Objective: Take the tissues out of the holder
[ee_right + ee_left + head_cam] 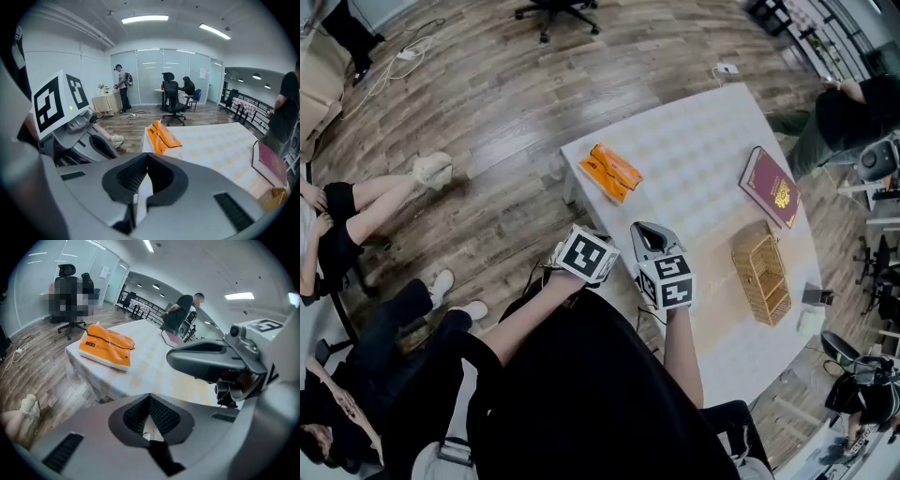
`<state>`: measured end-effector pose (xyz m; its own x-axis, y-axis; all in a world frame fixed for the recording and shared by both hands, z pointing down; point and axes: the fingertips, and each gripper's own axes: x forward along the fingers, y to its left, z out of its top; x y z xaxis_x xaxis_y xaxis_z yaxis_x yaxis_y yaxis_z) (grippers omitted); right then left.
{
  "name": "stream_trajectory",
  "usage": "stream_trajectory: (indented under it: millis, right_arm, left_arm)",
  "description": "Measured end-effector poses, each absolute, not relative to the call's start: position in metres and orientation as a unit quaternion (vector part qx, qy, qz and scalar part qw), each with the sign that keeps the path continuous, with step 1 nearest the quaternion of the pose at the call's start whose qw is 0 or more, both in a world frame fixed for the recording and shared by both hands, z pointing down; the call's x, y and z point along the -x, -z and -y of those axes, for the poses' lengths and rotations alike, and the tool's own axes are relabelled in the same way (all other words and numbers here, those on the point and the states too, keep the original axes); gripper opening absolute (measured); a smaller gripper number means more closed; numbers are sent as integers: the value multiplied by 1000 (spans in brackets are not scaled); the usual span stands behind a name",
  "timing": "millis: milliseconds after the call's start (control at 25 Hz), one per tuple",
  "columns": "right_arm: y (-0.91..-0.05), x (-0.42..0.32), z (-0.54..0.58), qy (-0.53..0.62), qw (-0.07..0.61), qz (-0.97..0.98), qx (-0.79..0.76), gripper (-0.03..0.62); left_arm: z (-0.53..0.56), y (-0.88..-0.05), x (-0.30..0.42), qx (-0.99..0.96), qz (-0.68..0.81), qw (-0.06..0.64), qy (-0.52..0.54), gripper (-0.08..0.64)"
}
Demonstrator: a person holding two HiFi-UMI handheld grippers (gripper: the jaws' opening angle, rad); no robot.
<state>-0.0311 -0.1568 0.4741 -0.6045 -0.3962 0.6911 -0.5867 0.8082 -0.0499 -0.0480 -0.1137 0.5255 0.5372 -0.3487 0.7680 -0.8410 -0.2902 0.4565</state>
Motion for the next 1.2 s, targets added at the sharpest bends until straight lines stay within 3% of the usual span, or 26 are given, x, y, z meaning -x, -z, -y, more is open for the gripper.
stream_trajectory:
  millis: [520,1200]
  right_arm:
    - [-511,-35,98,-288,374,818,-329,14]
    - [-519,-103,62,-328,373,784,-372,14]
  left_arm:
    - [81,-532,5,-751,420,420,-289,0]
    - [54,-530,-50,-766,394,403,-310,0]
